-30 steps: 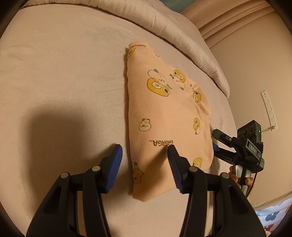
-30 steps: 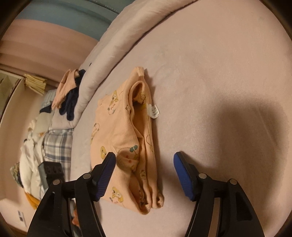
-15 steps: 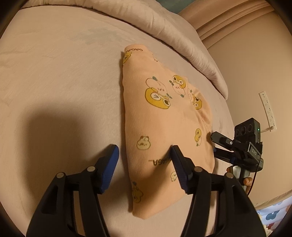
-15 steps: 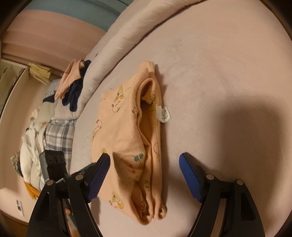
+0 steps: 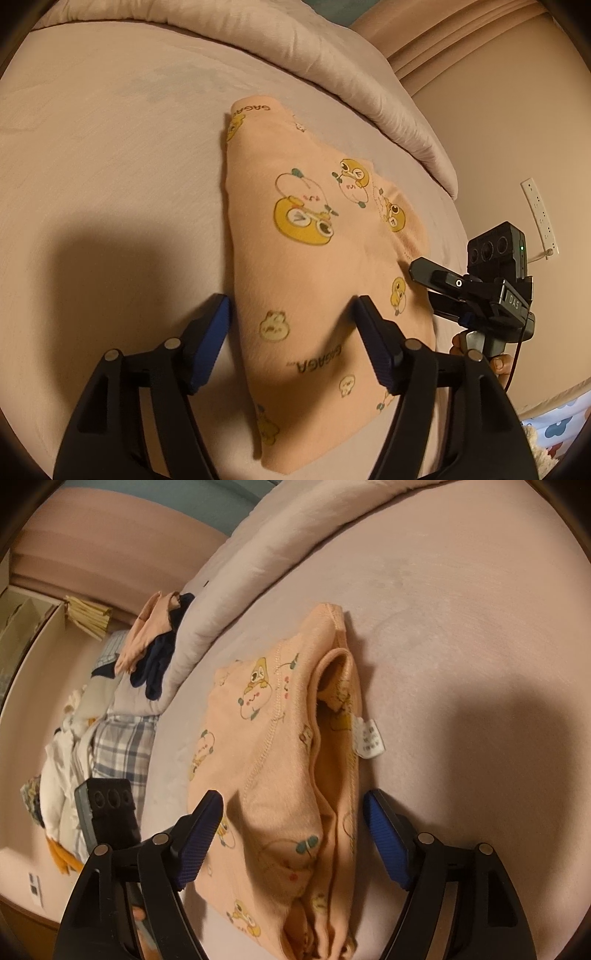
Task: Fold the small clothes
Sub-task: 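Open the right gripper and withdraw from the folded shirt, then grasp the folded shirt's side edge with the right gripper and lift it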
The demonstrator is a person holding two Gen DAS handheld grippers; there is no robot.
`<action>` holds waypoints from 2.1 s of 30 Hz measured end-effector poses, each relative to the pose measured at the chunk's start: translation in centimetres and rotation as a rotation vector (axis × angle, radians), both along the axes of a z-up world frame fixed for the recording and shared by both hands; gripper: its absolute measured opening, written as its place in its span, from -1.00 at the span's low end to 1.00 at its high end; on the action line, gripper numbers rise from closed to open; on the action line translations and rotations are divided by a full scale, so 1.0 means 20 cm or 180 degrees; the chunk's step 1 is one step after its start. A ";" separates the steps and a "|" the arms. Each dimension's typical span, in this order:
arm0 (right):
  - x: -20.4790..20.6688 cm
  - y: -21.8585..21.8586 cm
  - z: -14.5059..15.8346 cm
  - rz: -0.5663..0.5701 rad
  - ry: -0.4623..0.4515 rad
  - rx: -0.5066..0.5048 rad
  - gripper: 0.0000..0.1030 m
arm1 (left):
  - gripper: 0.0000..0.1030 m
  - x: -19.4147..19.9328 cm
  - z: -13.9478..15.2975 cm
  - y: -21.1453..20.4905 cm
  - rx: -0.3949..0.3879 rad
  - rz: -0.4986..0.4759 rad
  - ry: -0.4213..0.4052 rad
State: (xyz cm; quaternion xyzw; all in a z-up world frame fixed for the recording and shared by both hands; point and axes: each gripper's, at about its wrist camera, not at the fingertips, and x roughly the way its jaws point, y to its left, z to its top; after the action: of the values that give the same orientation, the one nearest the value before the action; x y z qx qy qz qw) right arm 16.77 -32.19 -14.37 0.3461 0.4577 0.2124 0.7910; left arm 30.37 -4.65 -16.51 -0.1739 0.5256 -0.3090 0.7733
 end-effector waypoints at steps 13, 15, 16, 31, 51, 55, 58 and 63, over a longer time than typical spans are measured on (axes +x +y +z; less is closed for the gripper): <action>0.09 0.08 0.01 0.0092 -0.0085 -0.0122 0.53 | 0.48 0.08 -0.01 -0.05 -0.0121 -0.0044 0.0058; 0.09 0.08 0.01 0.0085 -0.0091 -0.0087 0.53 | 0.53 0.08 -0.01 -0.06 -0.0132 -0.0062 0.0065; 0.10 0.08 0.00 0.0079 -0.0094 -0.0062 0.53 | 0.54 0.09 -0.01 -0.06 -0.0137 -0.0067 0.0070; 0.13 0.15 0.02 0.0161 -0.0196 -0.0287 0.53 | 0.58 0.09 -0.01 -0.09 -0.0167 -0.0052 0.0048; 0.10 0.18 0.05 0.0075 -0.0263 -0.0683 0.18 | 0.22 0.09 -0.01 -0.10 0.0162 0.0048 -0.0002; 0.10 0.18 0.05 0.0035 -0.0268 -0.0739 0.11 | 0.20 0.09 -0.02 -0.11 0.0200 0.0058 -0.0017; 0.10 0.18 0.05 0.0032 -0.0269 -0.0747 0.06 | 0.19 0.09 -0.02 -0.11 0.0214 0.0051 -0.0023; 0.10 0.19 0.05 0.0038 -0.0266 -0.0789 0.00 | 0.19 0.10 -0.02 -0.12 0.0217 0.0047 -0.0031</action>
State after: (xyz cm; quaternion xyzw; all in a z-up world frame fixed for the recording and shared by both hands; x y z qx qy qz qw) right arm 18.82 -28.38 -13.34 0.2338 0.4491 0.1731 0.8448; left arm 32.29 -7.00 -16.88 -0.1499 0.5308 -0.2860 0.7835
